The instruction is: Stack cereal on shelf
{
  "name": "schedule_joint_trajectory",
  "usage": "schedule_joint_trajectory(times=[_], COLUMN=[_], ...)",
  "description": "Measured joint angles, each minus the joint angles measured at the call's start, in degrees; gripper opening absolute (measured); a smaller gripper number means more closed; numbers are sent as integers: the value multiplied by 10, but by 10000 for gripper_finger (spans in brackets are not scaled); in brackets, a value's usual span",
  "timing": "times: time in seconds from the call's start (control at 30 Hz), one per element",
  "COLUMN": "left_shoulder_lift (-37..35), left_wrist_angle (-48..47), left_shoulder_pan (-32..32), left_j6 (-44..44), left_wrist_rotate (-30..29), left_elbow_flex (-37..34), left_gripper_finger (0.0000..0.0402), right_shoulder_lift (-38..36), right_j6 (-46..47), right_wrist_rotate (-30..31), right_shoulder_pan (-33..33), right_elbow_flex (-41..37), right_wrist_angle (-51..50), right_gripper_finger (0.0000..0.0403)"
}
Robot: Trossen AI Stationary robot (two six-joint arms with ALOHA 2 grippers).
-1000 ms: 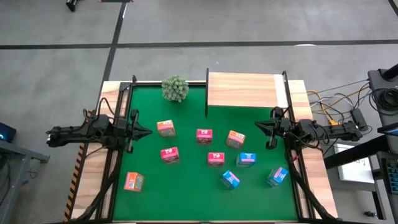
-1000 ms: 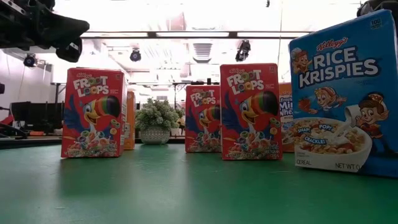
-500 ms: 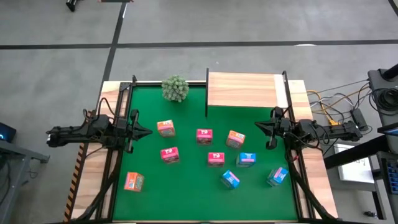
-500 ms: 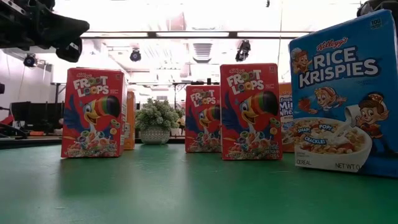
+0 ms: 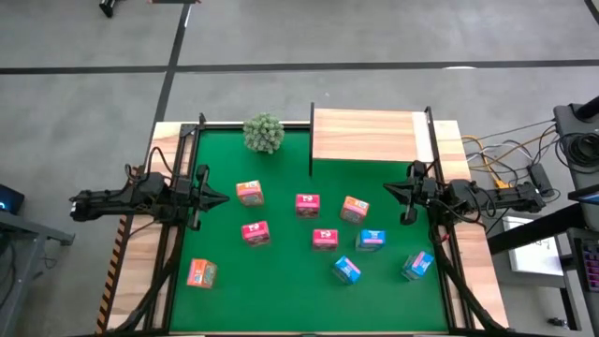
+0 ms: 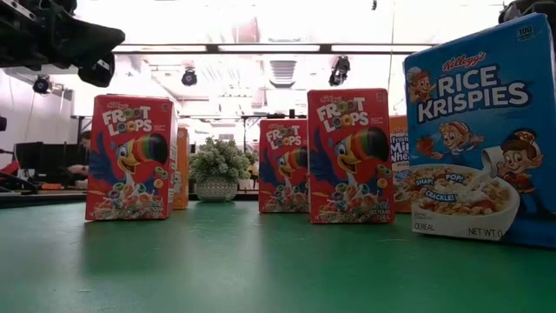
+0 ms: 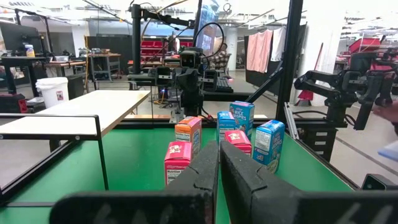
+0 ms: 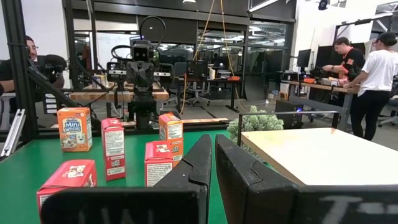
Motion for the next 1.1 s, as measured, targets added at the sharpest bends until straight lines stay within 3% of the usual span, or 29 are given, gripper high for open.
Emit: schedule_joint_trajectory(times=[0.9,0.97,1.1], left_shoulder_lift=[0,0,0], left_wrist_angle=[0,0,0], left_shoulder_pan=[0,0,0], left_j6=[0,0,0], left_wrist_rotate=[0,0,0], left_elbow_flex=[0,0,0], left_gripper_finger=[0,0,0], right_shoulder_lift=[0,0,0], right_j6=[3,37,191], right_wrist_rotate=[0,0,0], right_shoulder_pan=[0,0,0], right_elbow_flex=[0,0,0], right_wrist_angle=[0,0,0], right_gripper_finger=[13,13,13])
